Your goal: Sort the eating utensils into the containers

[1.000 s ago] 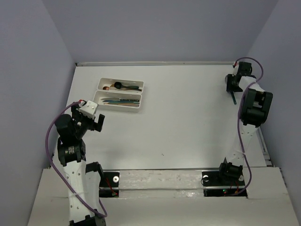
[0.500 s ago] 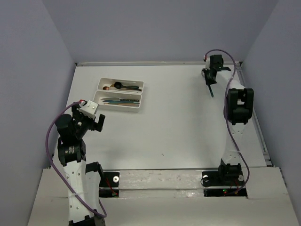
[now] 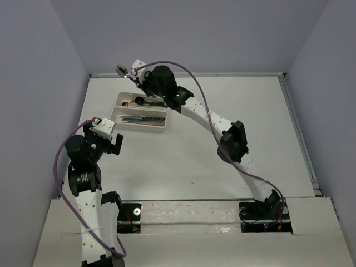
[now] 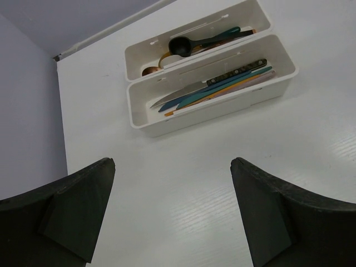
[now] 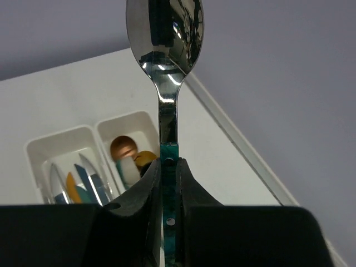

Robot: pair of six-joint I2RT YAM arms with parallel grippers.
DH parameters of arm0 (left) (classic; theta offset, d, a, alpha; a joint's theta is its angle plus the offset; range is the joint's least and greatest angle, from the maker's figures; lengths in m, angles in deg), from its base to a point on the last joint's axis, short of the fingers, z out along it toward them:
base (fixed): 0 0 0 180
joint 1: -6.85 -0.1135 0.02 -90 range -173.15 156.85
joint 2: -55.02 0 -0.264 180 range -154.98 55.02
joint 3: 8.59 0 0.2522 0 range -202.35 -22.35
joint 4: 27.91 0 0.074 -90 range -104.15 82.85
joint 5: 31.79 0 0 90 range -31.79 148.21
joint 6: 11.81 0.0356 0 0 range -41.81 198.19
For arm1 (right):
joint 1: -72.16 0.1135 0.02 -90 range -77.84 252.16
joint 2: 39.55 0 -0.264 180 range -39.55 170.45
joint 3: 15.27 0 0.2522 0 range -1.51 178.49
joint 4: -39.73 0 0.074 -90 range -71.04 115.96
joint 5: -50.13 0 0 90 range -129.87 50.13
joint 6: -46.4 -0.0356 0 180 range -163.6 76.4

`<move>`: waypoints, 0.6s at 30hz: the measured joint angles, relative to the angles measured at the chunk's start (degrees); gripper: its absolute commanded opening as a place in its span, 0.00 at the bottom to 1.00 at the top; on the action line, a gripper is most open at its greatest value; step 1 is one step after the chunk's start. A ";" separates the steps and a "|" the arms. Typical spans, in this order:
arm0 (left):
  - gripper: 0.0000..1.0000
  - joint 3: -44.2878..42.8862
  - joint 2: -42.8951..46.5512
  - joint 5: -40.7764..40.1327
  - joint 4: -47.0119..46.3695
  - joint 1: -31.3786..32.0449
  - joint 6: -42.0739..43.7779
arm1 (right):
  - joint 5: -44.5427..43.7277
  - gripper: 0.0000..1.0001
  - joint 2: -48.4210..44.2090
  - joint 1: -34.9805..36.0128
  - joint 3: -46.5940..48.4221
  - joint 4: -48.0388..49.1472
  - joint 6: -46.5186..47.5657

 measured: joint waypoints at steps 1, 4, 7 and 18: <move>0.99 0.00 0.00 -0.04 0.02 0.00 0.00 | 0.70 0.00 1.18 1.22 -0.15 0.52 1.05; 0.99 0.00 0.07 -0.13 0.00 0.00 0.00 | 1.55 0.00 6.38 2.93 -0.24 0.61 4.90; 0.99 0.00 0.44 -0.15 0.00 0.00 0.00 | 0.07 0.00 10.54 2.54 -0.24 0.39 8.96; 0.99 0.00 0.76 -0.17 0.00 0.00 0.00 | -6.60 0.11 15.19 1.90 -0.94 0.70 19.52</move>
